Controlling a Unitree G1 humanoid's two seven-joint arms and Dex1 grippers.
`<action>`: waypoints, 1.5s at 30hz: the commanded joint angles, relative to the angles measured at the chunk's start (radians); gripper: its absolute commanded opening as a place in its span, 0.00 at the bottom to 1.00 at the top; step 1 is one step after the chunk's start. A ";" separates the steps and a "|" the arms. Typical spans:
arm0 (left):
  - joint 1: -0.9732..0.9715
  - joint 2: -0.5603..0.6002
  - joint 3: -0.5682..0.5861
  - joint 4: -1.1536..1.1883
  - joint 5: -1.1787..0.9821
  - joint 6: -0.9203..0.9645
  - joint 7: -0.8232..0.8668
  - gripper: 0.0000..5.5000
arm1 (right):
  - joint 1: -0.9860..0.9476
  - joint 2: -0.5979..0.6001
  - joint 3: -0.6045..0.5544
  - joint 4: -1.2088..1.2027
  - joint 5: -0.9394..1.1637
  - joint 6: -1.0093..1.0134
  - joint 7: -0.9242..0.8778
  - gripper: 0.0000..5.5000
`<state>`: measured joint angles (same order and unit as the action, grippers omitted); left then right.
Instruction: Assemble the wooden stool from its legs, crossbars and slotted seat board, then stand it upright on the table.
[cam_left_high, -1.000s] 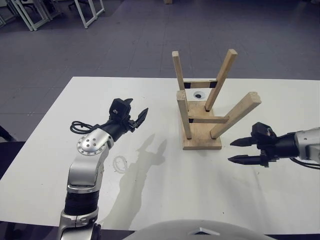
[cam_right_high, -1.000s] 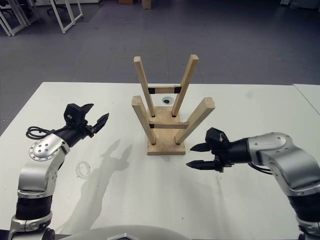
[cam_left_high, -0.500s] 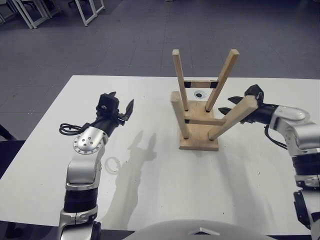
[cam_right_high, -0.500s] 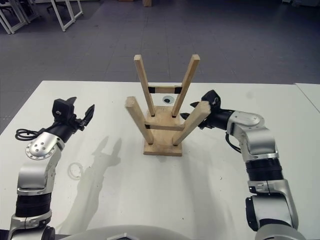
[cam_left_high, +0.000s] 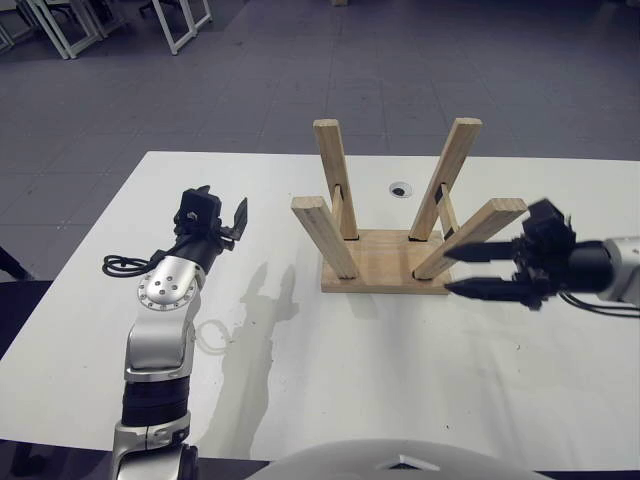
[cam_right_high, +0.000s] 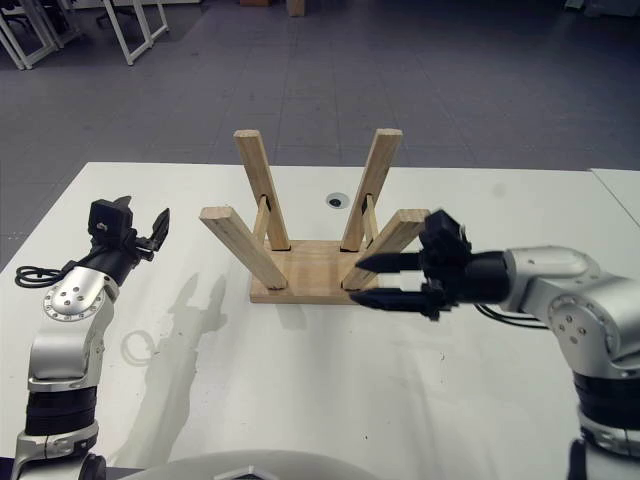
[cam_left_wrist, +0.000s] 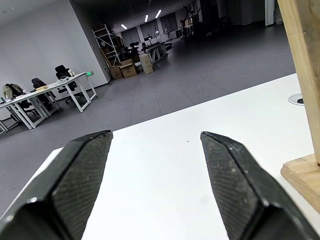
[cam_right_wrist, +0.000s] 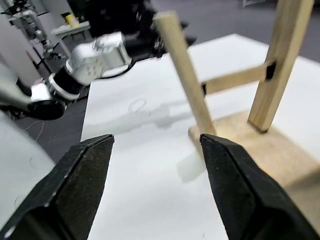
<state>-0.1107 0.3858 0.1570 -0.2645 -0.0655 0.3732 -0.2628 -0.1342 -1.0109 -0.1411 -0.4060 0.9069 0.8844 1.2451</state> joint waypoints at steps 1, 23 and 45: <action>-0.012 0.018 0.057 -0.019 -0.065 0.005 -0.035 0.59 | 0.019 -0.023 -0.088 -0.015 0.098 0.022 0.061 0.58; -0.262 0.370 -0.030 0.129 -0.661 0.253 -0.856 0.80 | -0.476 0.104 0.168 0.574 -0.278 -0.245 0.242 0.58; -0.396 0.307 -0.076 0.187 -0.822 0.449 -1.006 0.26 | -0.558 0.066 0.258 0.690 -0.180 -0.255 0.369 0.30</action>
<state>-0.4775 0.6671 0.0324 -0.0219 -0.7900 0.7422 -1.2582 -0.6787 -0.8708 0.1234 0.3727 0.5961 0.5404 1.6055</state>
